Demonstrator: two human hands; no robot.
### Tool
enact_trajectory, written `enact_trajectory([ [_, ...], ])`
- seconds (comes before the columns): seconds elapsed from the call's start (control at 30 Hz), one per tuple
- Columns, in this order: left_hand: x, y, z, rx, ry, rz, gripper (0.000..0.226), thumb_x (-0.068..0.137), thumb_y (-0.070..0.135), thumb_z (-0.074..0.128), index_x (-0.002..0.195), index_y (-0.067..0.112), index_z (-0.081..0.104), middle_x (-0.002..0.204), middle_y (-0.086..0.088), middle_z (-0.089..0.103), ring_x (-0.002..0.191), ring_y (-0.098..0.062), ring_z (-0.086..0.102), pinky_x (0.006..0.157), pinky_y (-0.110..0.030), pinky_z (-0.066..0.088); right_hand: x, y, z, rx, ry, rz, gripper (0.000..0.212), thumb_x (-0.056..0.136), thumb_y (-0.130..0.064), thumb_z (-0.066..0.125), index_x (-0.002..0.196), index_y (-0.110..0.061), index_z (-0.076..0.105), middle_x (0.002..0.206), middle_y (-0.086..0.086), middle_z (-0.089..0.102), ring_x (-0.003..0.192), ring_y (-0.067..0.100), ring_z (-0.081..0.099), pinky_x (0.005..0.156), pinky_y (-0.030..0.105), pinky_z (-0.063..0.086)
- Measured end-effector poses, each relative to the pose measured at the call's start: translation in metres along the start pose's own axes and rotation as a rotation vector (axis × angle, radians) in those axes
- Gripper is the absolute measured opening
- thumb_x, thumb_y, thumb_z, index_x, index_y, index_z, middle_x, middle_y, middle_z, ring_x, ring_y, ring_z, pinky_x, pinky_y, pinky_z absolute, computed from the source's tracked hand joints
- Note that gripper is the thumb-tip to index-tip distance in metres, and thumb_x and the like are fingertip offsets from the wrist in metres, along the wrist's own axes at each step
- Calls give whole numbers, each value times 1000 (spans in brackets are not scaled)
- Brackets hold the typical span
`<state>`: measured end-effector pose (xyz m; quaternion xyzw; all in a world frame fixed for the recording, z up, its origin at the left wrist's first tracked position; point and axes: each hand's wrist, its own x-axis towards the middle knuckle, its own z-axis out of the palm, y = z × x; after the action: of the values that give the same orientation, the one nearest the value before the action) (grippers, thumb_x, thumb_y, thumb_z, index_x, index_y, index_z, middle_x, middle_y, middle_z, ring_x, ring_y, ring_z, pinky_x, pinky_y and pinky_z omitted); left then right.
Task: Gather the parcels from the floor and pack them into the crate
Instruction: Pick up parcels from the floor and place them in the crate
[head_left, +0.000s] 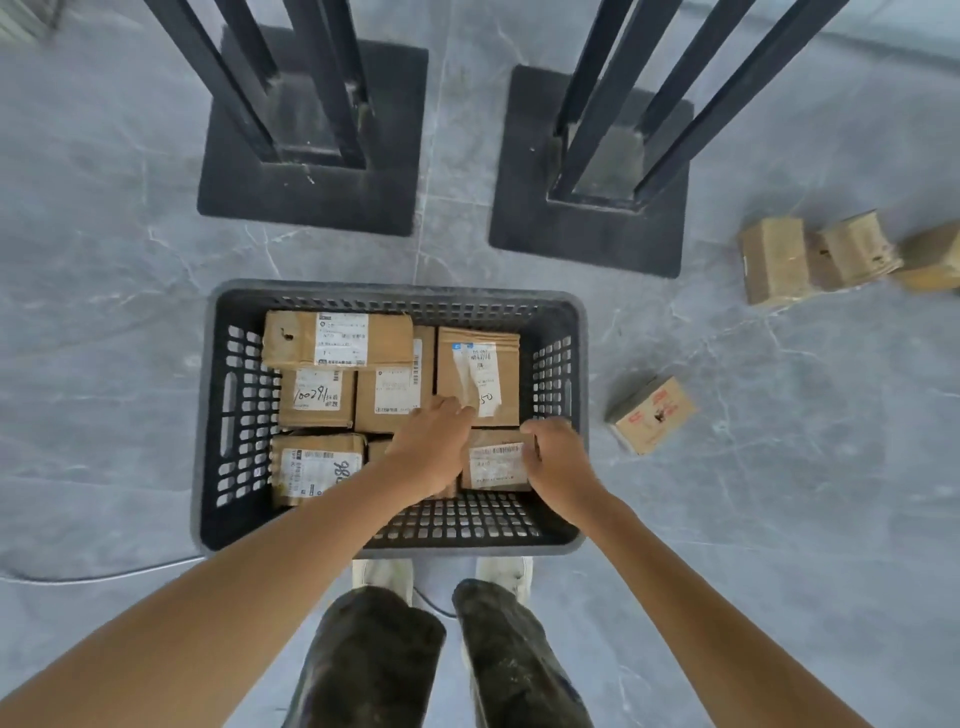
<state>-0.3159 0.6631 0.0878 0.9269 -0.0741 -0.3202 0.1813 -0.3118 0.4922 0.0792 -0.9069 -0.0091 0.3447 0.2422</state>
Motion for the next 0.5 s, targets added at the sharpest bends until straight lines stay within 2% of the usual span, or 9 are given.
enact_trajectory([
  [0.1,-24,27,-59,-15,91,10,28,92,9,46,119,11,53,119,-5,56,117,-20,47,96,-37,45,-33,-27,-43,101,30,32,31,95,-13,45,126,-13,52,128,9,47,116,23,50,95,41,49],
  [0.23,-64,67,-119,-35,198,7,26,90,10,48,115,12,53,115,-3,55,113,-21,48,88,-35,43,-79,-54,-97,139,123,7,31,95,-13,45,124,-13,55,126,9,51,117,23,50,100,38,45],
  [0.4,-115,106,-176,-137,279,-24,33,94,13,46,127,14,49,122,-2,55,114,-19,49,90,-33,45,-140,-72,-154,198,192,8,32,97,-12,43,127,-12,53,132,8,51,120,19,49,97,23,36],
  [0.5,-144,121,-205,-162,306,-16,36,96,12,45,132,12,47,129,-6,52,112,-20,51,88,-33,46,-174,-80,-178,220,248,18,31,97,-13,44,126,-13,54,130,8,53,117,19,52,95,24,37],
])
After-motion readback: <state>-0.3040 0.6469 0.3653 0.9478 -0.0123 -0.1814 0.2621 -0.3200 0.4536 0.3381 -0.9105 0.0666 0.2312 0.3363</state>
